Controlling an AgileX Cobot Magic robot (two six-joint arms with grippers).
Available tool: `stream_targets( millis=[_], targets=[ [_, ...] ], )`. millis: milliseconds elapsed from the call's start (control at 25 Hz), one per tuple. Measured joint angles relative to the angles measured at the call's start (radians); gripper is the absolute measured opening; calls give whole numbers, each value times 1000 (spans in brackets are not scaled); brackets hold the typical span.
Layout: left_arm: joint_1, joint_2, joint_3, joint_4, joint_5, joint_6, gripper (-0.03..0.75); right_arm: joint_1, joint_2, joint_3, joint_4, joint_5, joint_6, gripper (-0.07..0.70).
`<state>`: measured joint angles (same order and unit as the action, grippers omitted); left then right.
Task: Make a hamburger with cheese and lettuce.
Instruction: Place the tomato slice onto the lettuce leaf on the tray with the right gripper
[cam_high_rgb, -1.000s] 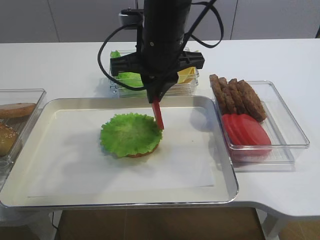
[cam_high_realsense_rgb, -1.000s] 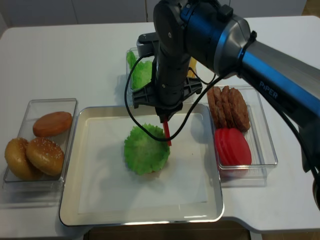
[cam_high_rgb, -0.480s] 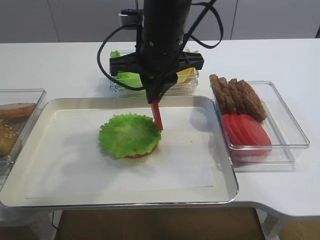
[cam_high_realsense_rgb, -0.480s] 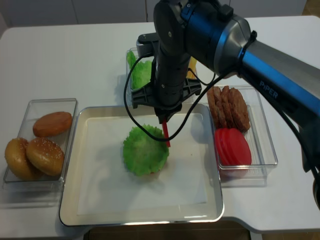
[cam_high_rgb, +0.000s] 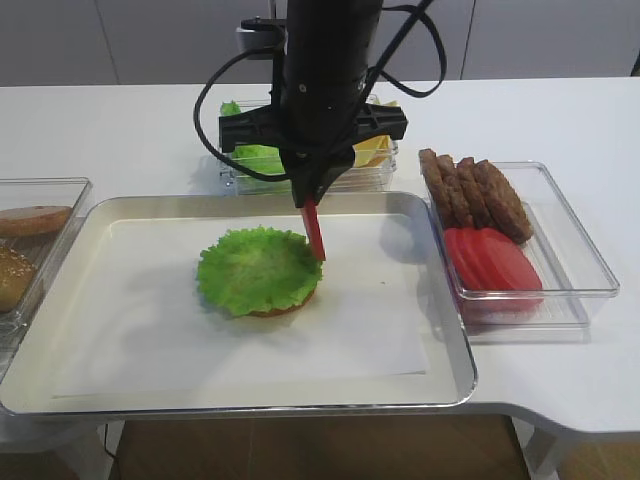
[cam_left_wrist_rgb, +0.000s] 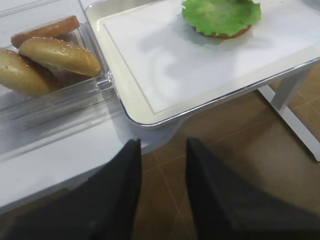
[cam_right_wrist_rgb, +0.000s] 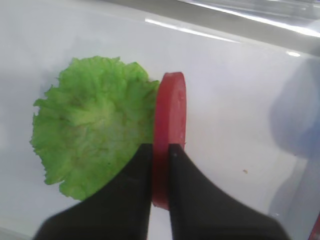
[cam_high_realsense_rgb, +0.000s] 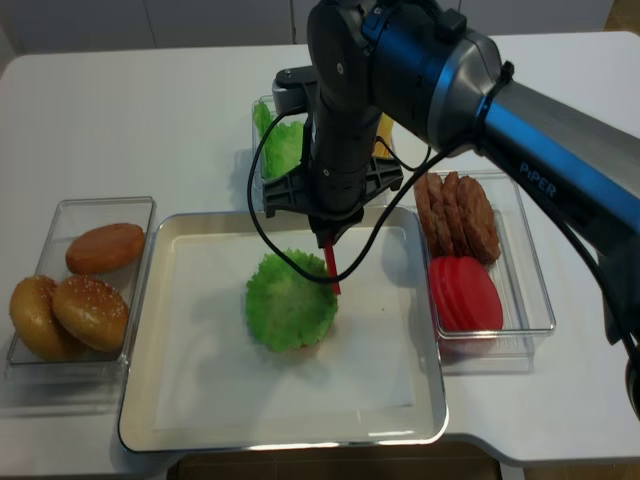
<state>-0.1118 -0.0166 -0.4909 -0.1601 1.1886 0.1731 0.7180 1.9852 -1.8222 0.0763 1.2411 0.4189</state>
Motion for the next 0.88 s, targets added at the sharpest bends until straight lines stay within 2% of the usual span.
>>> stream_targets(
  millis=[880],
  targets=[
    [0, 0, 0, 0, 0, 0, 232, 8, 0, 0, 25, 0, -35, 79]
  ],
)
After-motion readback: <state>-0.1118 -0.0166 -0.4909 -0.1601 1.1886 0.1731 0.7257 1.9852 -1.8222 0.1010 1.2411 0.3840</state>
